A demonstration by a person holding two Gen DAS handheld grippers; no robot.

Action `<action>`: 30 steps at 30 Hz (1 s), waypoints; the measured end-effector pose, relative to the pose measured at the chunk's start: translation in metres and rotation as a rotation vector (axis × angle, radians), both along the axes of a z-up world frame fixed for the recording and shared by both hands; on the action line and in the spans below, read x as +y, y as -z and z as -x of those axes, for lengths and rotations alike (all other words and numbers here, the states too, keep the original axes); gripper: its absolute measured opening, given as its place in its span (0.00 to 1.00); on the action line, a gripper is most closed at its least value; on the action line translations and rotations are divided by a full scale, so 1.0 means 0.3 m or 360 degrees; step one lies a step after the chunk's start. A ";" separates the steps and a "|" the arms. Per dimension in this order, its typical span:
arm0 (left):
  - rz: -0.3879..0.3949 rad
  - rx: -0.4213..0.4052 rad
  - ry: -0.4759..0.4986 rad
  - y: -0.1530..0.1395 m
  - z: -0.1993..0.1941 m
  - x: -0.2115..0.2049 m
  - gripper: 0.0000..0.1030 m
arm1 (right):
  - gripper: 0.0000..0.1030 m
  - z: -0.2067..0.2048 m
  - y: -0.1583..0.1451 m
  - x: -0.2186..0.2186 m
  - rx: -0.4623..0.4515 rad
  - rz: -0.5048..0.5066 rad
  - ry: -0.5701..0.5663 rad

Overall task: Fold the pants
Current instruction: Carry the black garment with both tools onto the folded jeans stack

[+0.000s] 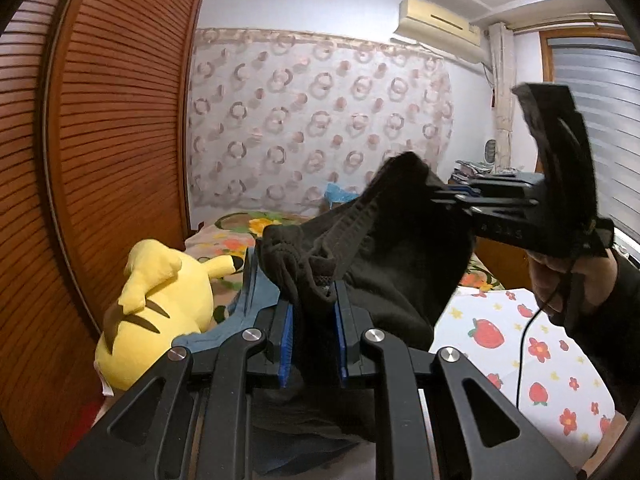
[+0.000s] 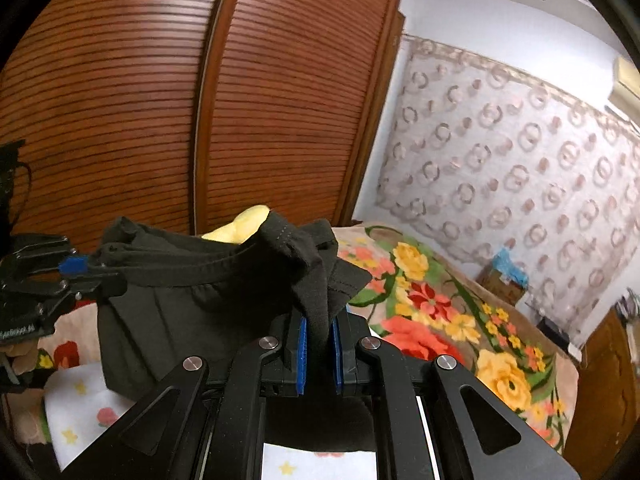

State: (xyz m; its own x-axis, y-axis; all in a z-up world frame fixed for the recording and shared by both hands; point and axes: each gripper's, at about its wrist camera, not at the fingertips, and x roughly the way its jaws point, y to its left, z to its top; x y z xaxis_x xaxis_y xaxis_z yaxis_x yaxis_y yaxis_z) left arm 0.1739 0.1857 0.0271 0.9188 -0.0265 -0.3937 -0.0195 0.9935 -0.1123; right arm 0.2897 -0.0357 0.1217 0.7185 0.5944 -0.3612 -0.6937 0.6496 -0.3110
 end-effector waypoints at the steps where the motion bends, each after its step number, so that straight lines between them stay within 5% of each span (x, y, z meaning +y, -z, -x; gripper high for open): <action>1: 0.0013 0.0006 -0.0013 0.012 -0.001 0.007 0.18 | 0.10 -0.013 0.007 0.011 0.0000 0.0014 -0.0012; 11: 0.0060 0.0002 -0.0103 0.060 0.014 0.053 0.18 | 0.10 -0.151 0.009 0.083 0.0047 0.0051 -0.0108; 28: 0.0151 -0.0027 -0.0145 0.057 0.049 0.067 0.18 | 0.10 -0.170 0.022 0.106 0.0054 0.0072 -0.0210; 30: 0.0144 -0.0006 -0.0158 0.063 0.050 0.070 0.18 | 0.16 -0.177 0.021 0.101 0.0094 0.0068 -0.0226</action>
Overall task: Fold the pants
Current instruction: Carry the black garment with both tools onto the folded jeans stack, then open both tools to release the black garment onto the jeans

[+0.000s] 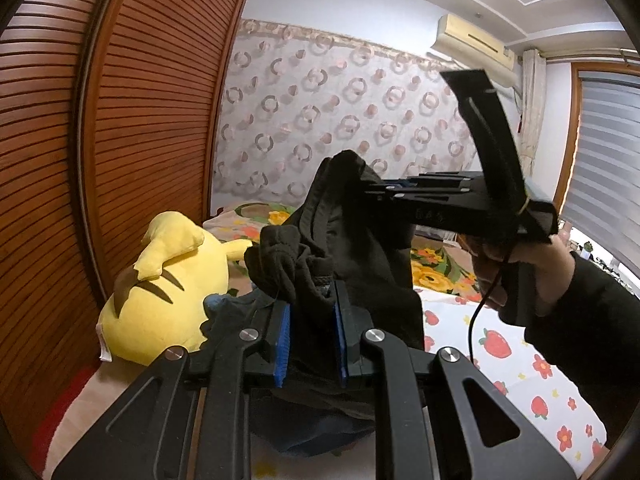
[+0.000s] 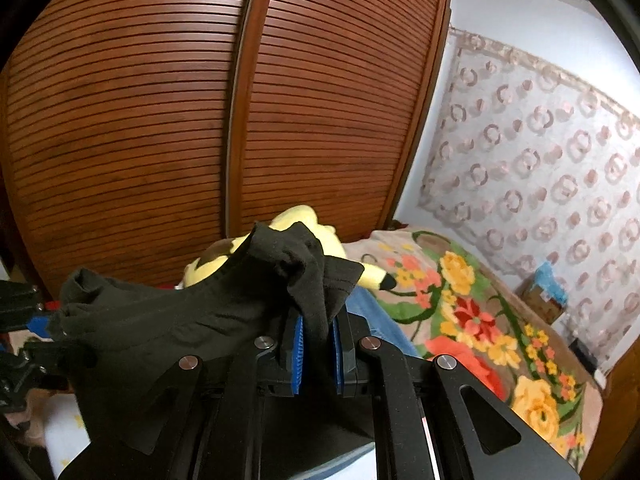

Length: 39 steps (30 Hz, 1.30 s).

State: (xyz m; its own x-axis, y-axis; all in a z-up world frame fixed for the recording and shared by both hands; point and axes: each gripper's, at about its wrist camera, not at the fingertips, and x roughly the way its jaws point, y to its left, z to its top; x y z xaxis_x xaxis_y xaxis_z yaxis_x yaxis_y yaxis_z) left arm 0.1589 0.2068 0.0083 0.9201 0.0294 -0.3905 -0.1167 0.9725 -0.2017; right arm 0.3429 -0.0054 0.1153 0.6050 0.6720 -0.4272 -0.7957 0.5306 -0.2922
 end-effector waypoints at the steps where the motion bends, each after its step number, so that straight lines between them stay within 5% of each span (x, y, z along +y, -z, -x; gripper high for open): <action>1: 0.0000 0.0012 -0.0004 0.001 0.000 0.001 0.18 | 0.25 -0.005 -0.003 -0.006 0.0018 -0.0008 0.0008; 4: -0.0003 0.0029 -0.0013 0.008 0.000 0.006 0.20 | 0.35 -0.010 -0.021 -0.040 0.0041 -0.0082 0.0015; 9: -0.0013 0.0054 -0.0034 0.010 0.003 0.006 0.23 | 0.35 -0.018 -0.031 -0.105 0.0114 -0.0149 0.0007; 14: -0.0011 0.0002 -0.0052 -0.017 0.016 0.011 0.46 | 0.35 -0.040 0.024 -0.124 0.0199 -0.0068 -0.0001; 22: -0.0177 0.0090 -0.0088 0.010 -0.049 0.021 0.46 | 0.35 -0.145 0.044 -0.102 0.0316 -0.0041 0.0069; 29: -0.0158 0.0222 -0.0174 0.090 -0.064 0.087 0.46 | 0.35 -0.196 0.079 -0.064 0.0336 -0.0058 0.0213; 39: -0.0176 0.0213 -0.0144 0.050 -0.011 0.045 0.46 | 0.35 -0.041 0.059 -0.094 0.0375 -0.0181 0.0153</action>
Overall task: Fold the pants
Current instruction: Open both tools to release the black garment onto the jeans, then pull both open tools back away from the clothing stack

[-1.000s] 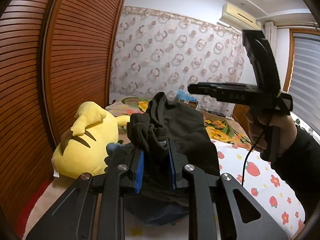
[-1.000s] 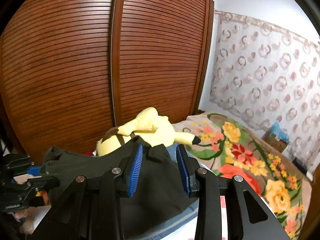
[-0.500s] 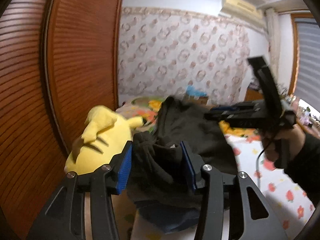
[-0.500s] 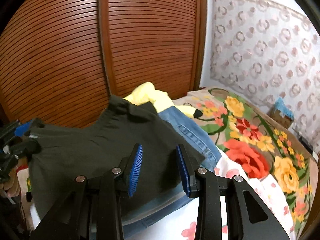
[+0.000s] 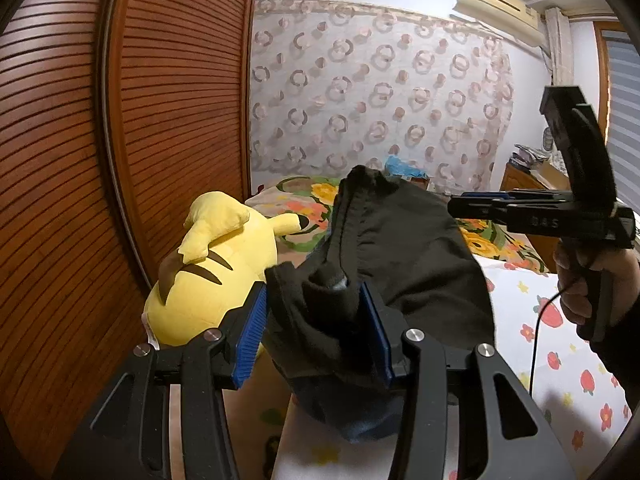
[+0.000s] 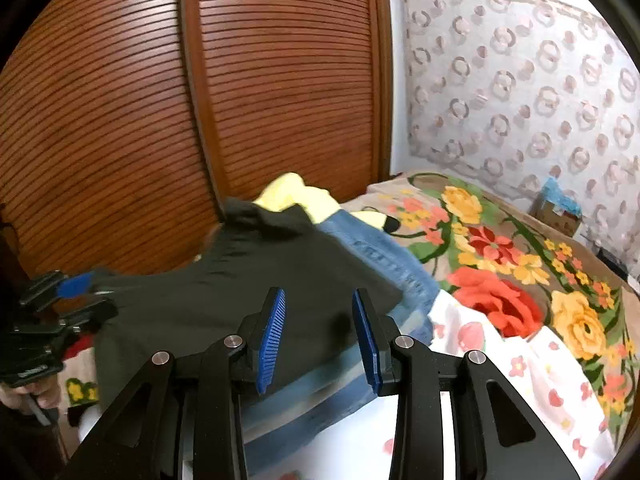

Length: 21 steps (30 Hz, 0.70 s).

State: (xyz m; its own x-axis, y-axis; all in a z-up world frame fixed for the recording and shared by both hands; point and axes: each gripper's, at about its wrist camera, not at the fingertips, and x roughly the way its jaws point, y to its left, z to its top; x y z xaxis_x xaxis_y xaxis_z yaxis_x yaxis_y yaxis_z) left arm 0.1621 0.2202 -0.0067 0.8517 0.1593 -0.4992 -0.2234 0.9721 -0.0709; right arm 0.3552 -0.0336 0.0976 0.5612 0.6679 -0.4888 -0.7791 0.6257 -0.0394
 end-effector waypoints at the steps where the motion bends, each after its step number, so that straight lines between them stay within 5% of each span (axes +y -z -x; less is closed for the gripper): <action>1: 0.0000 0.0002 0.0006 -0.003 0.009 -0.006 0.46 | 0.35 0.024 0.000 -0.006 -0.0006 -0.0008 -0.0005; 10: 0.0000 0.0019 0.0058 -0.019 0.067 -0.042 0.47 | 0.35 0.185 0.024 -0.075 0.0008 -0.0053 0.0006; 12: 0.0009 0.0010 0.0071 -0.023 0.086 -0.052 0.75 | 0.35 0.213 0.028 -0.098 0.0015 -0.0061 0.0016; 16: 0.0039 -0.0004 0.0131 -0.033 0.121 -0.070 0.79 | 0.35 0.269 0.028 -0.139 0.0014 -0.0078 0.0041; 21: 0.0050 -0.0035 0.0179 -0.052 0.157 -0.100 0.99 | 0.35 0.339 0.018 -0.179 0.0002 -0.0107 0.0070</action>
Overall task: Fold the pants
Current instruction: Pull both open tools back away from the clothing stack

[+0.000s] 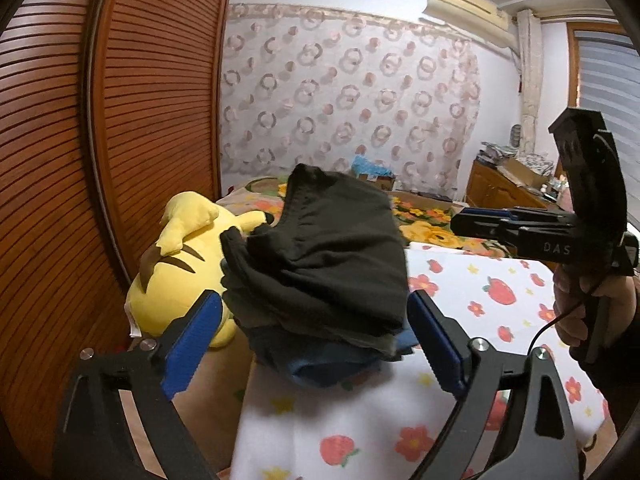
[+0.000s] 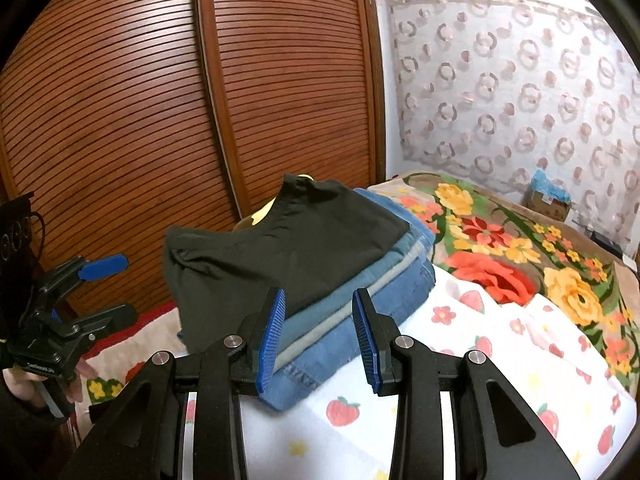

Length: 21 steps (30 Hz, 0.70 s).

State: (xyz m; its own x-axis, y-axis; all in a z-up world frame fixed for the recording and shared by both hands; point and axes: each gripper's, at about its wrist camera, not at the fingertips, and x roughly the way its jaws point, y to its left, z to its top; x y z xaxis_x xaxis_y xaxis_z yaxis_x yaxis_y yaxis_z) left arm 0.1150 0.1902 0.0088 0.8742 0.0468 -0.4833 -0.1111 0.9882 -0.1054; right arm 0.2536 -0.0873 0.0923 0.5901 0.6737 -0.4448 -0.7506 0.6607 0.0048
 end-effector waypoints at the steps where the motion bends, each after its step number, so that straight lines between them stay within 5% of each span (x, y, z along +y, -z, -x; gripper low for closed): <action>1: -0.0001 -0.0007 0.0002 -0.003 0.010 -0.005 1.00 | 0.35 0.015 -0.001 -0.009 0.0000 -0.0008 0.0007; 13: -0.0049 -0.0042 0.0044 -0.048 0.117 -0.074 1.00 | 0.35 0.218 -0.004 -0.099 -0.0054 -0.0057 0.0077; 21: -0.0092 -0.0076 0.0068 -0.066 0.165 -0.149 1.00 | 0.62 0.353 -0.003 -0.158 -0.0101 -0.0084 0.0170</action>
